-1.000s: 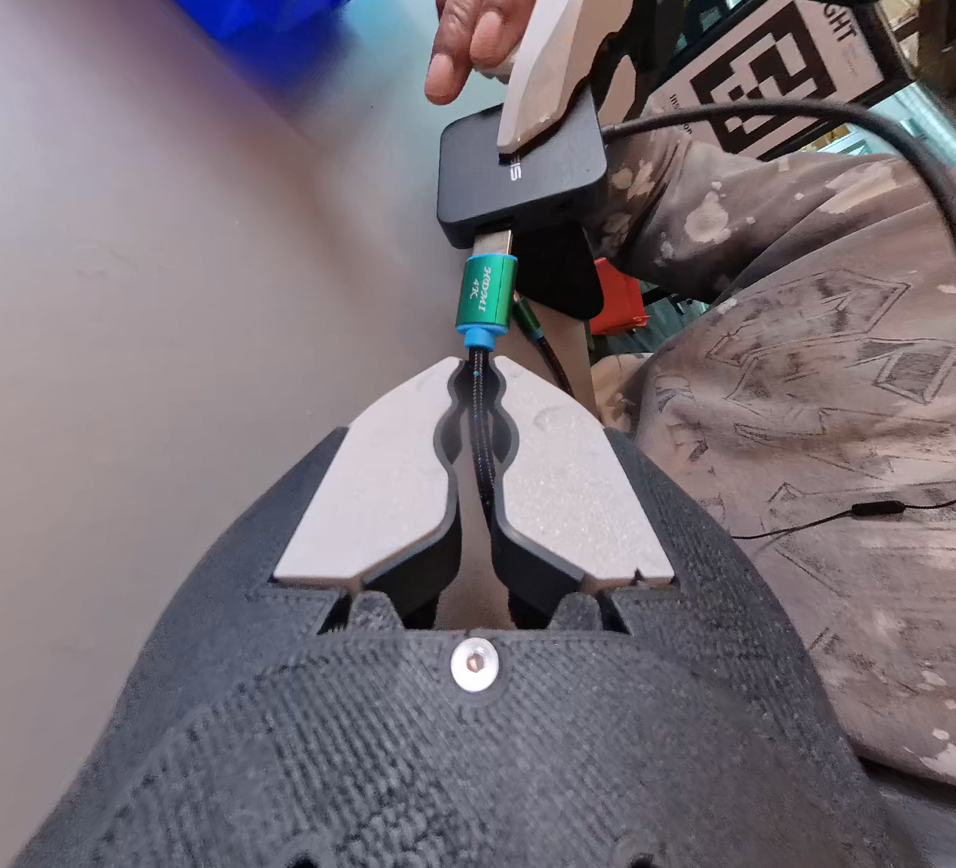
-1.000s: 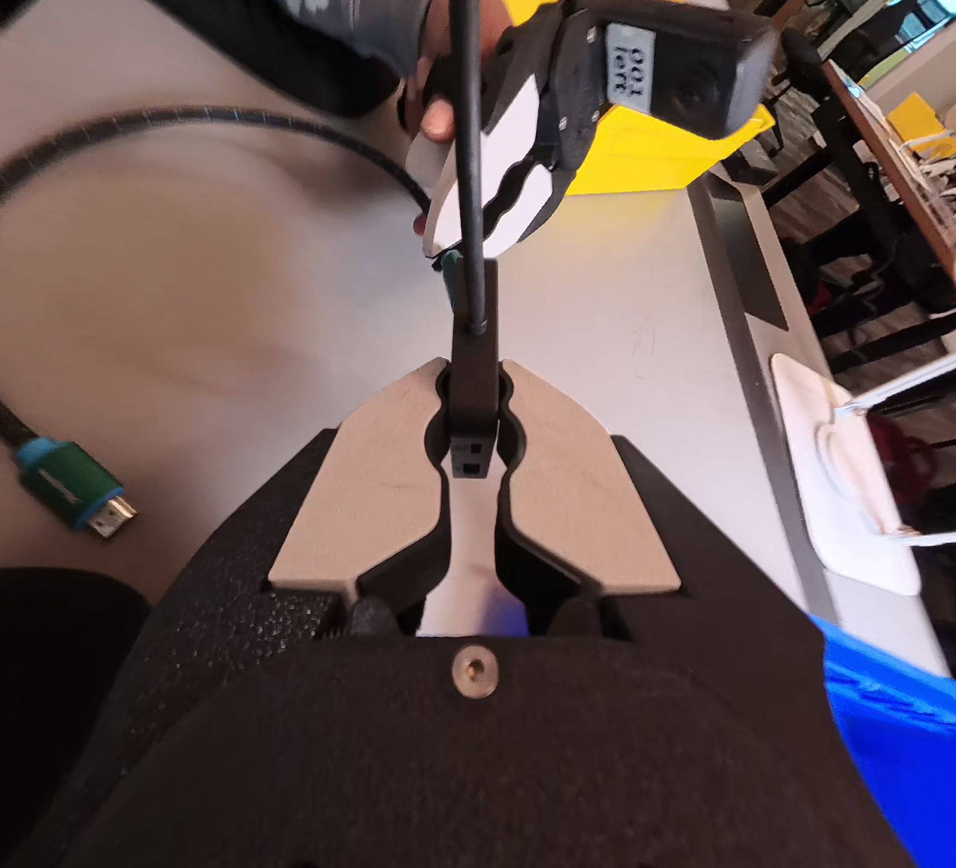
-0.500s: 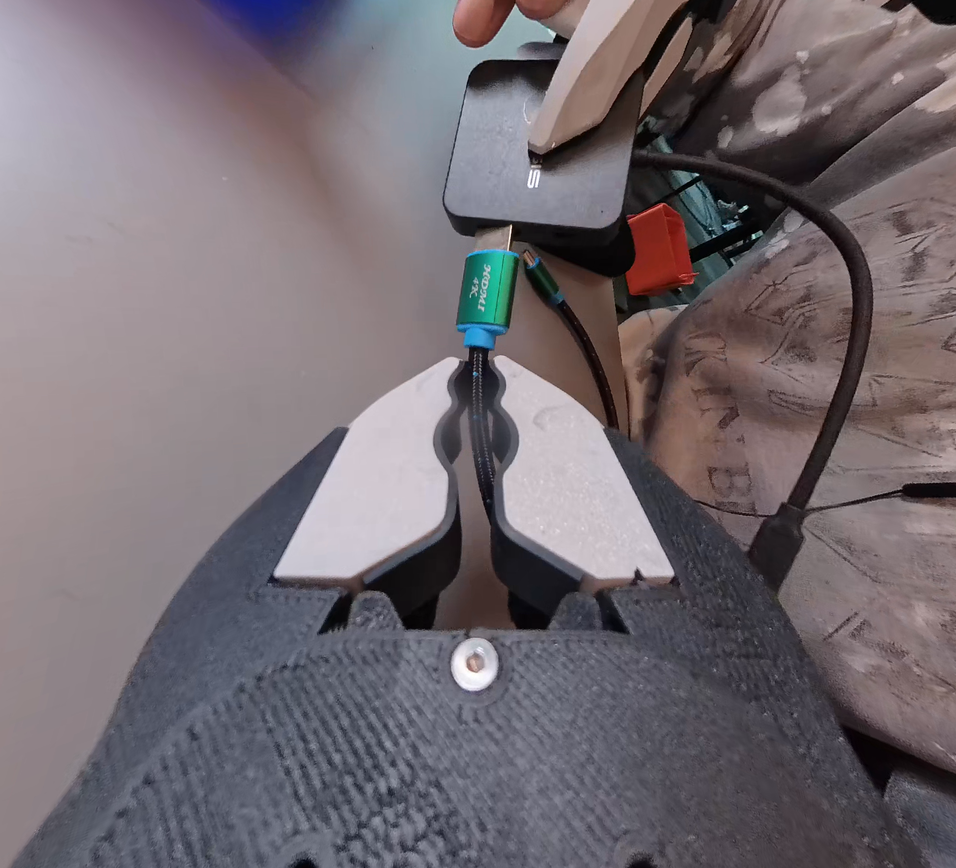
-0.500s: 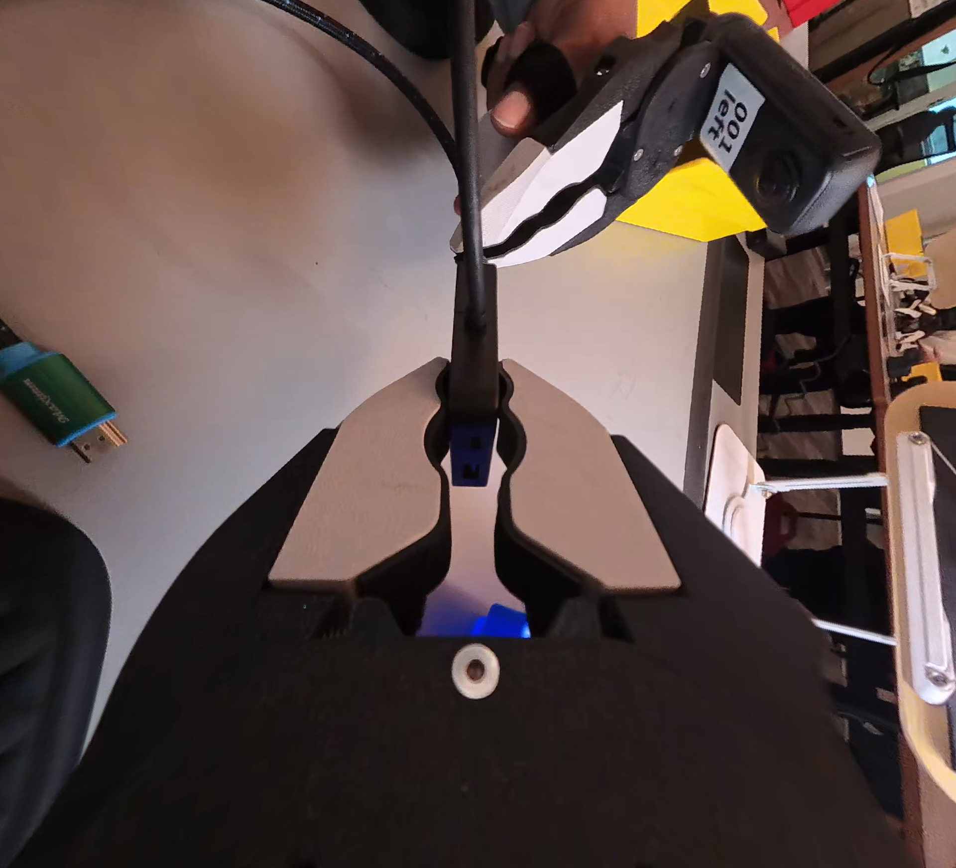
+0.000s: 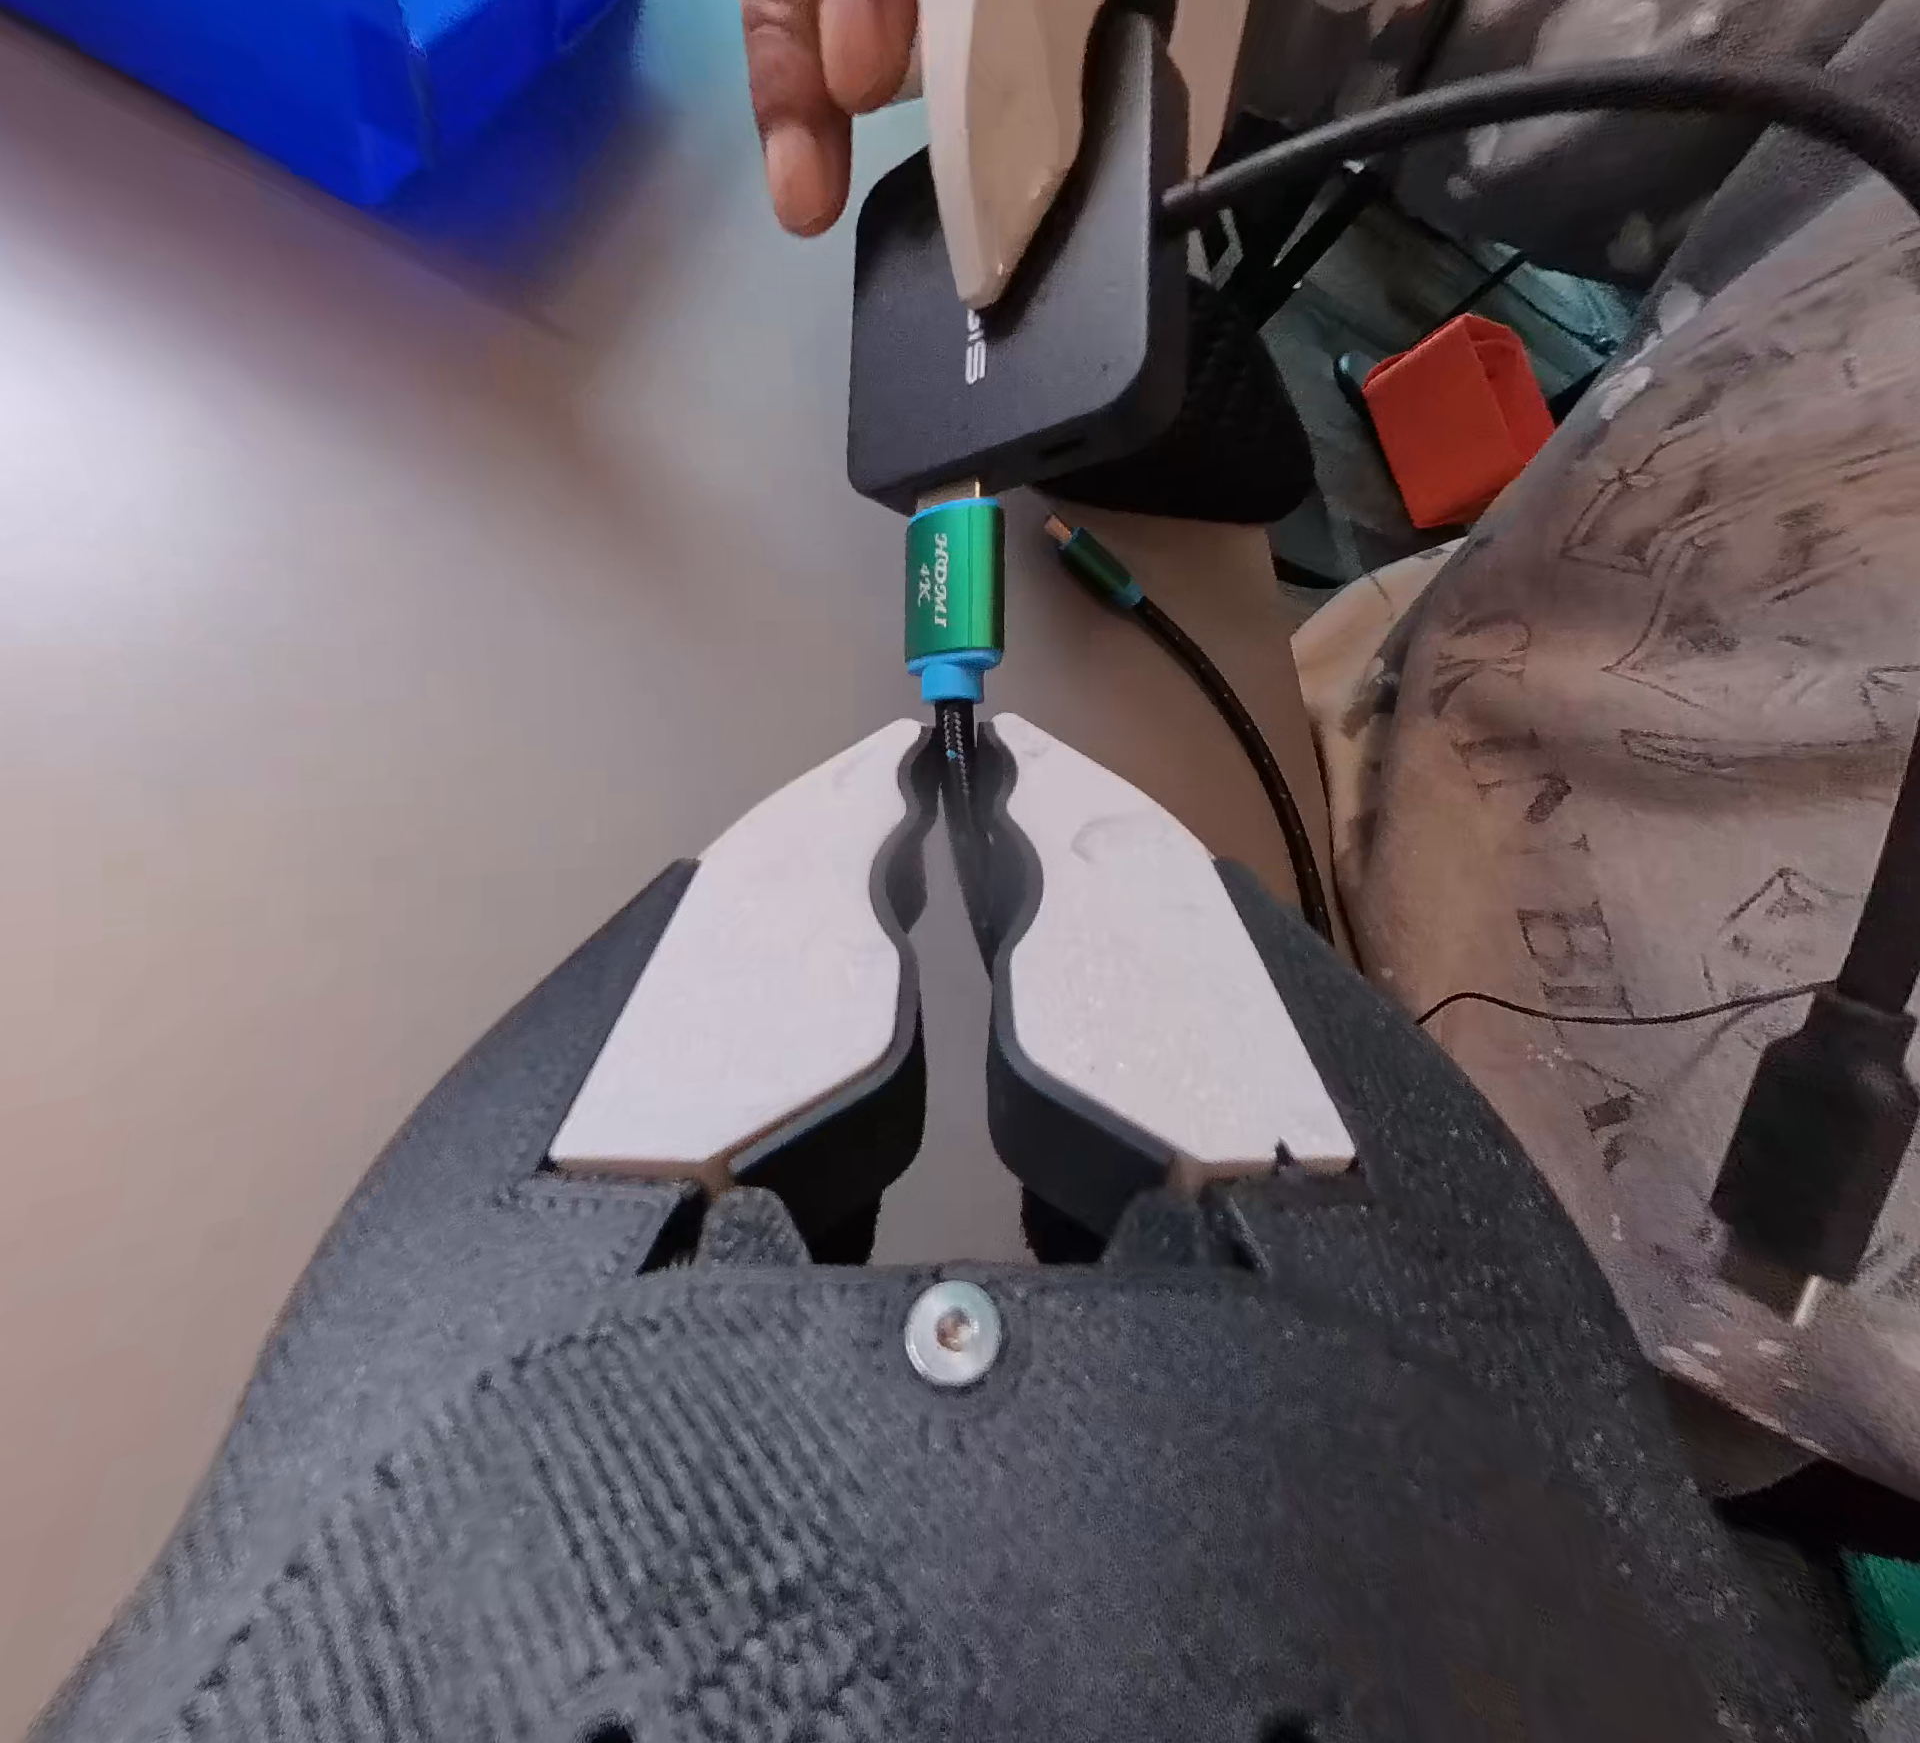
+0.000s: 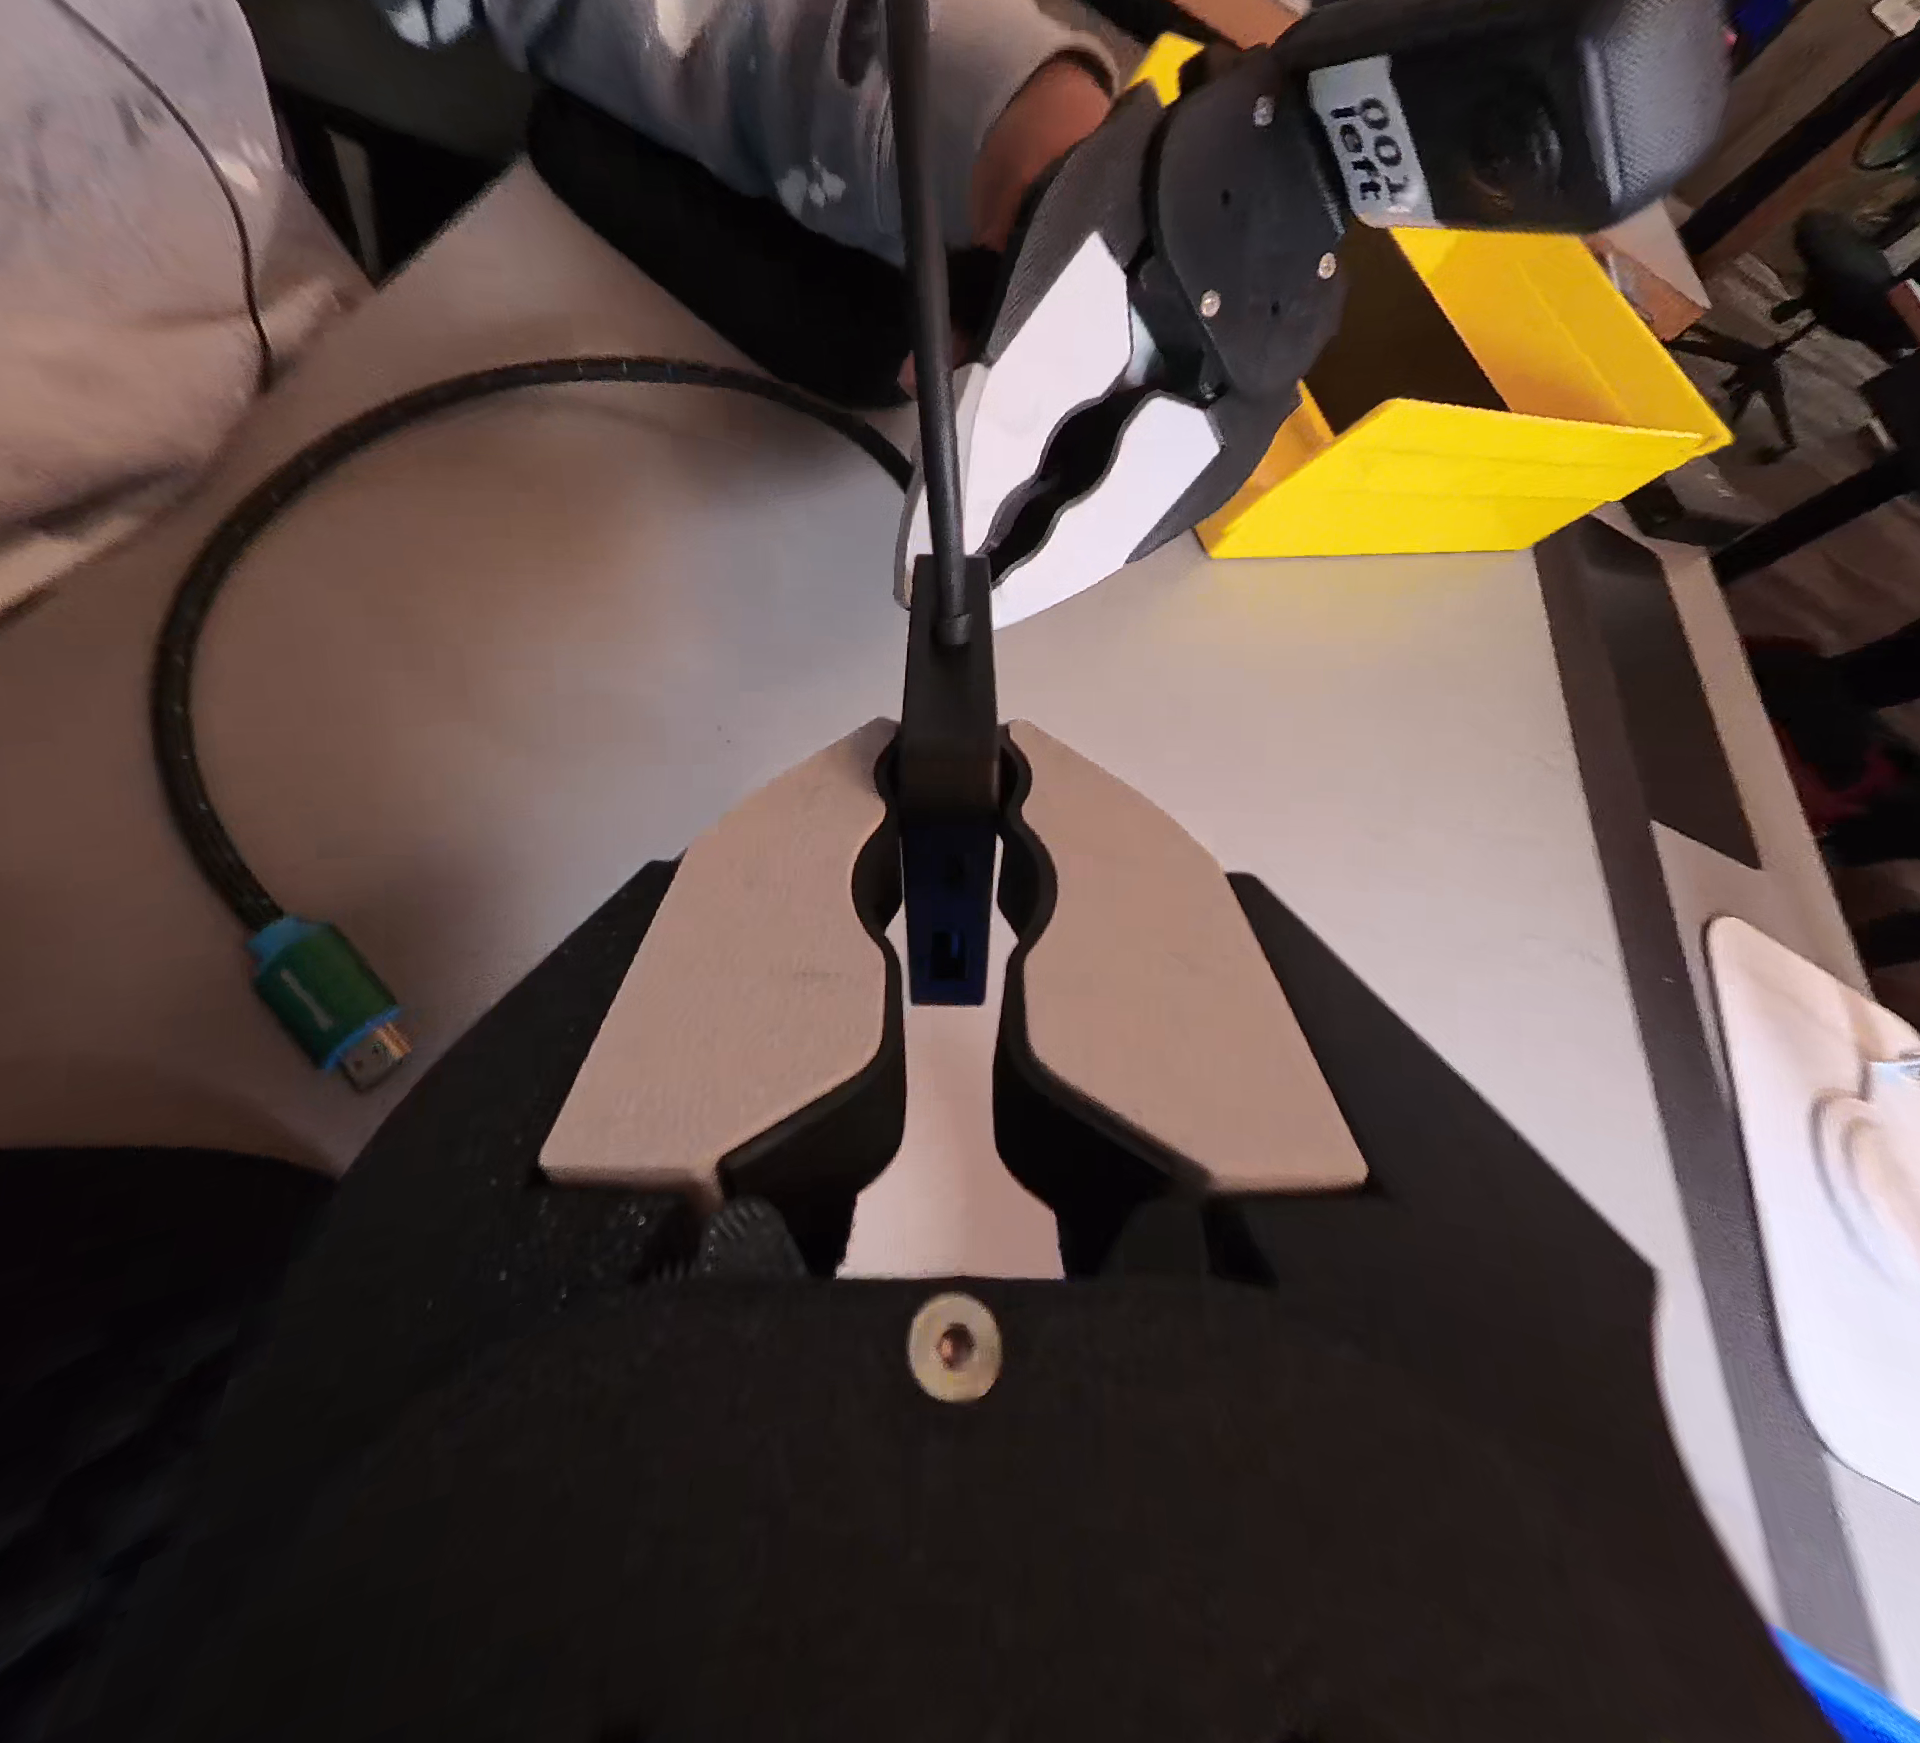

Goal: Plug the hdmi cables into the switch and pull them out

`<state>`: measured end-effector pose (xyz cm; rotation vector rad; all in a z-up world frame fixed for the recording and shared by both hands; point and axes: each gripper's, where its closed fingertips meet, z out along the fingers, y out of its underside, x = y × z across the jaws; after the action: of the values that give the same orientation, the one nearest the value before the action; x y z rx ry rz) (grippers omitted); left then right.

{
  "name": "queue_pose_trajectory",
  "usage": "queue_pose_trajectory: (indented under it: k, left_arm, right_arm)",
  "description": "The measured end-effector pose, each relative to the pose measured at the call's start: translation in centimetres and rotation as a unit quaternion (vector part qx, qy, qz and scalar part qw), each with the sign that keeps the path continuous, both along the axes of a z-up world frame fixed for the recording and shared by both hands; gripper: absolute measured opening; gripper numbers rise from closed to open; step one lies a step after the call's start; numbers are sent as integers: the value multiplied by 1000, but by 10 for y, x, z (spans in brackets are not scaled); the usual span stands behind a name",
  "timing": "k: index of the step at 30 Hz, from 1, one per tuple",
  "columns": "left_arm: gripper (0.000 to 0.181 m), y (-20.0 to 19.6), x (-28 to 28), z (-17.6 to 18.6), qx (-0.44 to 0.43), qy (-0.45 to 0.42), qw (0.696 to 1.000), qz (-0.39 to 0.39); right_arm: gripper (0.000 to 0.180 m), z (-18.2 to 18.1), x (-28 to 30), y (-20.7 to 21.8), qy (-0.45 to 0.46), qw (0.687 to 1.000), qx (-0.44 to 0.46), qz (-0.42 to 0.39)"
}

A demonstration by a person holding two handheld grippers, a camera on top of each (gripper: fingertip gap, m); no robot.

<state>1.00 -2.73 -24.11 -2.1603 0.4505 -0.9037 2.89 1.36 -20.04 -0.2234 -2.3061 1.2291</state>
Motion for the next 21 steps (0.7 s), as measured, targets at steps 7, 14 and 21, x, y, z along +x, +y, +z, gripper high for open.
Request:
queue_pose_trajectory:
  k: [7, 14, 21]
  left_arm:
    - [7, 0, 3, 17, 38, -73, 997, -7]
    - [7, -4, 8, 38, 63, -145, 987, -27]
    - [6, -1, 8, 62, 116, -202, 973, -13]
  right_arm:
    - [13, 17, -1, -3, -27, 995, -92, -3]
    - [14, 33, 2, -8, -48, 984, -172, 12]
    - [14, 66, -3, -11, -43, 961, -272, 30]
